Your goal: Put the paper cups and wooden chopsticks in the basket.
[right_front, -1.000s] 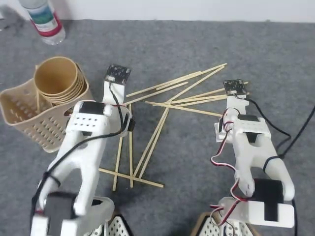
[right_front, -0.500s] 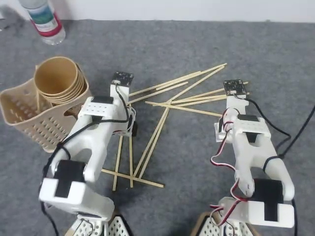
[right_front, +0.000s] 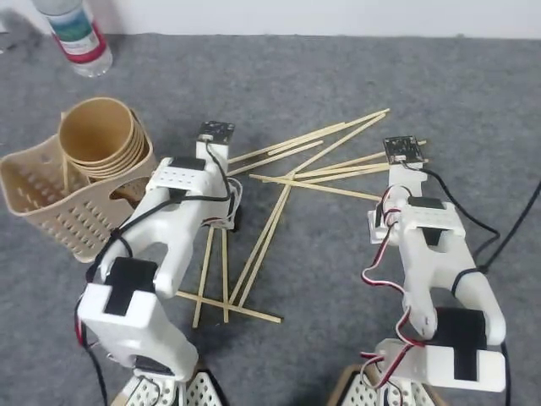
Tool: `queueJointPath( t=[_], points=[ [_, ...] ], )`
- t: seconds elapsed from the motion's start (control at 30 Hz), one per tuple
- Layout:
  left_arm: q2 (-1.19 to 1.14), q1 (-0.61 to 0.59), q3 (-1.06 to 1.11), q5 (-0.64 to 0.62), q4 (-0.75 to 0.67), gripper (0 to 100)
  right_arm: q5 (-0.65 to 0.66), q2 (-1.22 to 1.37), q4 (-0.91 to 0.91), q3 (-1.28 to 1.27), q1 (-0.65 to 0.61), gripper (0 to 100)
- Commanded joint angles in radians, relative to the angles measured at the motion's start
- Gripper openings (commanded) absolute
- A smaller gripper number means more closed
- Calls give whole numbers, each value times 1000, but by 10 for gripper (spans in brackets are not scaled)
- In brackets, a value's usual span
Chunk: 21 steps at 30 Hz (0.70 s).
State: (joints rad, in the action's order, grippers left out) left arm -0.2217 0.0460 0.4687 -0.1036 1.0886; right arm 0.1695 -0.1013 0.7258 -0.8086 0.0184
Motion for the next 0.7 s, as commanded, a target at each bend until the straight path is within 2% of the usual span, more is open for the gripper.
queueJointPath(
  t=[0.0,0.13,0.4,0.53,0.67],
  points=[
    [-15,52,-62,17,49,106,-5,-39,-13,3,-7,299],
    [-15,64,-97,41,104,93,-5,-39,-13,3,-7,299],
    [-15,64,-96,41,112,88,-5,-39,-13,3,-7,299],
    [-15,66,-101,41,112,17,-5,-39,-13,3,-7,299],
    [-15,66,-101,43,110,13,-5,-39,-13,3,-7,299]
  ],
)
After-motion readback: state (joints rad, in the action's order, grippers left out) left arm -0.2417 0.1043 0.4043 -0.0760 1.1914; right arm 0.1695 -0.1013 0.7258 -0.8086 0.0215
